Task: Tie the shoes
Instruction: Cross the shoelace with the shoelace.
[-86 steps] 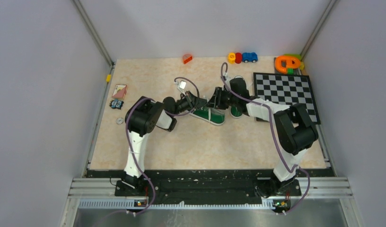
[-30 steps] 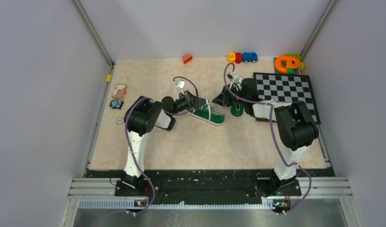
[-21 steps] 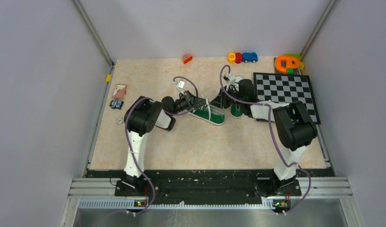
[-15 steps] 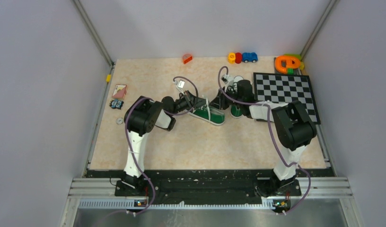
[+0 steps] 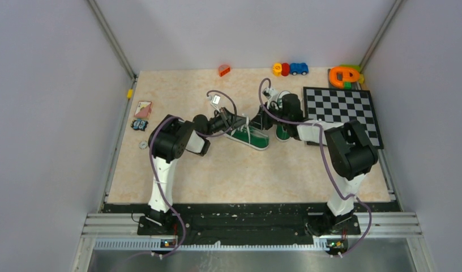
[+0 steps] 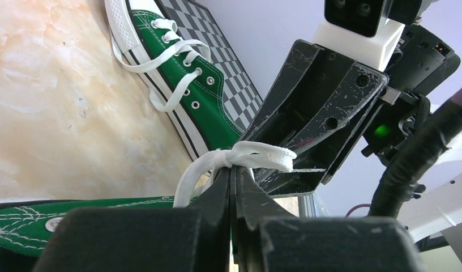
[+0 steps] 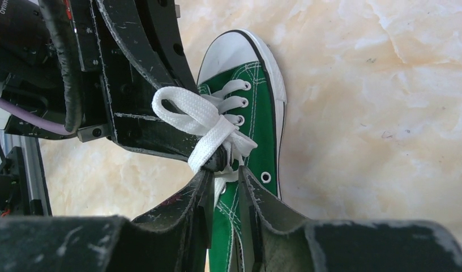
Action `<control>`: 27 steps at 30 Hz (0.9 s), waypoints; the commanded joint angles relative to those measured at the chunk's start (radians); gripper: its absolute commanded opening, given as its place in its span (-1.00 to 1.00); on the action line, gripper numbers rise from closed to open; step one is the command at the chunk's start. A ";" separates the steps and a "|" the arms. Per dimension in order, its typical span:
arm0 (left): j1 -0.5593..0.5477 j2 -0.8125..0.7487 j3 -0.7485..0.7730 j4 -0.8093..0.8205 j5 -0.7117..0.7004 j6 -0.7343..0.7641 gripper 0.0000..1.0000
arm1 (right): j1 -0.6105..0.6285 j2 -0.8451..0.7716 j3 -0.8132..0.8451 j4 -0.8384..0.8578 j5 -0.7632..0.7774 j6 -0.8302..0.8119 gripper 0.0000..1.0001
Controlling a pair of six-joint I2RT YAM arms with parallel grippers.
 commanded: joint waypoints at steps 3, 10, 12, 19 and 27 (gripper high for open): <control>-0.007 0.022 0.028 0.092 0.014 -0.012 -1.00 | 0.020 0.024 0.056 0.052 -0.034 -0.025 -0.56; -0.010 0.033 0.030 0.105 0.013 -0.023 -1.00 | 0.021 0.031 0.066 0.049 -0.017 -0.012 -0.95; -0.010 0.032 0.029 0.105 0.013 -0.021 -1.00 | 0.021 0.027 0.066 0.043 -0.004 -0.006 -1.00; -0.007 0.018 0.017 0.091 0.015 0.001 -0.91 | 0.020 -0.012 0.050 -0.017 0.108 -0.010 -1.00; -0.001 -0.018 -0.022 0.071 0.003 0.042 -0.76 | 0.021 -0.068 0.033 -0.067 0.192 -0.020 -1.00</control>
